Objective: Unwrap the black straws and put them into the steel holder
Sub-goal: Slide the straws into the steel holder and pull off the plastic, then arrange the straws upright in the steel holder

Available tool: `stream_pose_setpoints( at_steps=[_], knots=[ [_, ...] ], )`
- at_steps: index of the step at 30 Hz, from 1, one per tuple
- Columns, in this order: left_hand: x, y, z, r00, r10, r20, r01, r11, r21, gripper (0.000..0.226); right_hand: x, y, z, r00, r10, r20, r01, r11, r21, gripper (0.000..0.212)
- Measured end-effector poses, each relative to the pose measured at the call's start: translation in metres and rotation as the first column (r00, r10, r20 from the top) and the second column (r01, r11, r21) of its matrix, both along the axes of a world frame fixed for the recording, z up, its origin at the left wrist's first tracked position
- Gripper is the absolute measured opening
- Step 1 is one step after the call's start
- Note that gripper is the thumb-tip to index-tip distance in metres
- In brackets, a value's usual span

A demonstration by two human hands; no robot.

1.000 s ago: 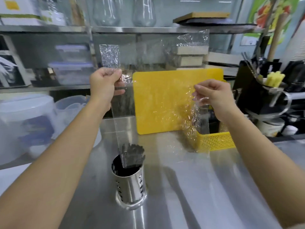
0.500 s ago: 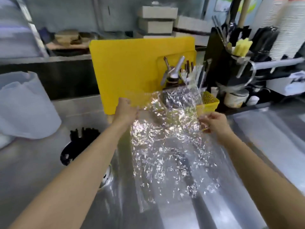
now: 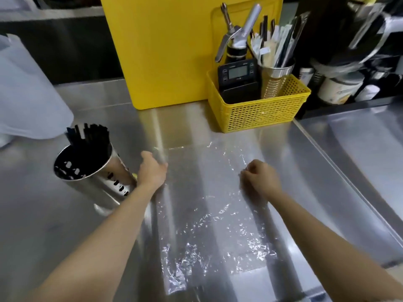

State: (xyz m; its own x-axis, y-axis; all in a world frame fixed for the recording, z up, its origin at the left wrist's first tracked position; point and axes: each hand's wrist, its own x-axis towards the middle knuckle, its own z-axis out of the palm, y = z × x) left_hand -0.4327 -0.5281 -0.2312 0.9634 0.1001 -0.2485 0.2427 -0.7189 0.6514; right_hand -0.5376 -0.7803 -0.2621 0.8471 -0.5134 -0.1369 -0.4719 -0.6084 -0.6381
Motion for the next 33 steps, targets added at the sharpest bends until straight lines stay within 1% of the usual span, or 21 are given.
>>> stream_pose_setpoints(
  at_steps=[2, 4, 5, 7, 9, 10, 13, 16, 19, 21, 23, 25, 27, 29, 30, 32, 33],
  knots=[
    [-0.006, 0.002, 0.0, 0.999, -0.049, 0.01, 0.049, 0.998, 0.037, 0.047, -0.004, 0.002, -0.001, 0.998, 0.039, -0.055, -0.048, 0.987, -0.156, 0.016],
    [-0.01, 0.006, 0.002, 0.991, -0.133, 0.036, 0.127, 0.983, 0.13, 0.05, -0.002, 0.004, 0.003, 0.997, 0.069, -0.041, -0.078, 0.941, -0.33, 0.021],
    [-0.011, 0.008, 0.005, 0.984, -0.172, 0.038, 0.162, 0.971, 0.178, 0.05, 0.0, 0.005, 0.006, 0.996, 0.083, -0.032, -0.089, 0.916, -0.392, 0.023],
    [-0.014, 0.009, 0.019, 0.963, -0.266, 0.053, 0.245, 0.938, 0.247, 0.045, 0.007, 0.01, 0.018, 0.993, 0.11, -0.031, -0.112, 0.895, -0.431, 0.028],
    [-0.017, 0.01, 0.038, 0.924, -0.373, 0.08, 0.34, 0.9, 0.271, 0.037, 0.015, 0.017, 0.036, 0.989, 0.147, 0.004, -0.135, 0.915, -0.381, 0.032],
    [-0.018, 0.011, 0.05, 0.904, -0.415, 0.103, 0.376, 0.886, 0.271, 0.034, 0.019, 0.023, 0.046, 0.986, 0.16, 0.048, -0.136, 0.934, -0.331, 0.033],
    [-0.022, 0.025, 0.093, 0.861, -0.453, 0.234, 0.403, 0.885, 0.232, 0.028, 0.036, 0.052, 0.078, 0.965, 0.168, 0.204, -0.129, 0.974, -0.188, 0.031],
    [-0.025, 0.056, 0.132, 0.812, -0.403, 0.423, 0.384, 0.914, 0.134, 0.021, 0.051, 0.092, 0.107, 0.923, 0.236, 0.305, -0.207, 0.971, -0.124, 0.025],
    [-0.027, 0.091, 0.164, 0.714, -0.27, 0.646, 0.341, 0.94, 0.015, 0.012, 0.06, 0.133, 0.123, 0.874, 0.311, 0.372, -0.318, 0.947, -0.044, 0.022],
    [-0.024, 0.113, 0.178, 0.675, -0.217, 0.705, 0.332, 0.943, -0.028, 0.01, 0.067, 0.159, 0.13, 0.85, 0.351, 0.393, -0.382, 0.924, 0.002, 0.022],
    [-0.014, 0.134, 0.182, 0.686, -0.173, 0.707, 0.311, 0.948, -0.07, 0.01, 0.072, 0.181, 0.136, 0.825, 0.377, 0.421, -0.439, 0.897, 0.055, 0.023],
    [0.0, 0.156, 0.177, 0.719, -0.128, 0.683, 0.282, 0.952, -0.118, 0.009, 0.076, 0.201, 0.14, 0.806, 0.385, 0.45, -0.483, 0.867, 0.124, 0.026],
    [0.013, 0.173, 0.165, 0.759, -0.101, 0.644, 0.262, 0.952, -0.159, 0.009, 0.076, 0.216, 0.141, 0.806, 0.414, 0.423, -0.522, 0.834, 0.178, 0.038],
    [0.022, 0.184, 0.152, 0.799, -0.098, 0.593, 0.265, 0.943, -0.201, 0.018, 0.076, 0.228, 0.138, 0.798, 0.466, 0.383, -0.571, 0.787, 0.233, 0.055],
    [0.025, 0.187, 0.146, 0.82, -0.095, 0.564, 0.265, 0.937, -0.227, 0.02, 0.076, 0.233, 0.136, 0.792, 0.472, 0.388, -0.587, 0.762, 0.273, 0.059],
    [0.032, 0.19, 0.137, 0.853, -0.087, 0.515, 0.263, 0.924, -0.279, 0.019, 0.077, 0.239, 0.134, 0.801, 0.407, 0.439, -0.579, 0.713, 0.395, 0.061],
    [0.035, 0.191, 0.132, 0.863, -0.078, 0.499, 0.261, 0.915, -0.308, 0.019, 0.077, 0.241, 0.134, 0.806, 0.376, 0.457, -0.573, 0.685, 0.449, 0.069]
  ],
)
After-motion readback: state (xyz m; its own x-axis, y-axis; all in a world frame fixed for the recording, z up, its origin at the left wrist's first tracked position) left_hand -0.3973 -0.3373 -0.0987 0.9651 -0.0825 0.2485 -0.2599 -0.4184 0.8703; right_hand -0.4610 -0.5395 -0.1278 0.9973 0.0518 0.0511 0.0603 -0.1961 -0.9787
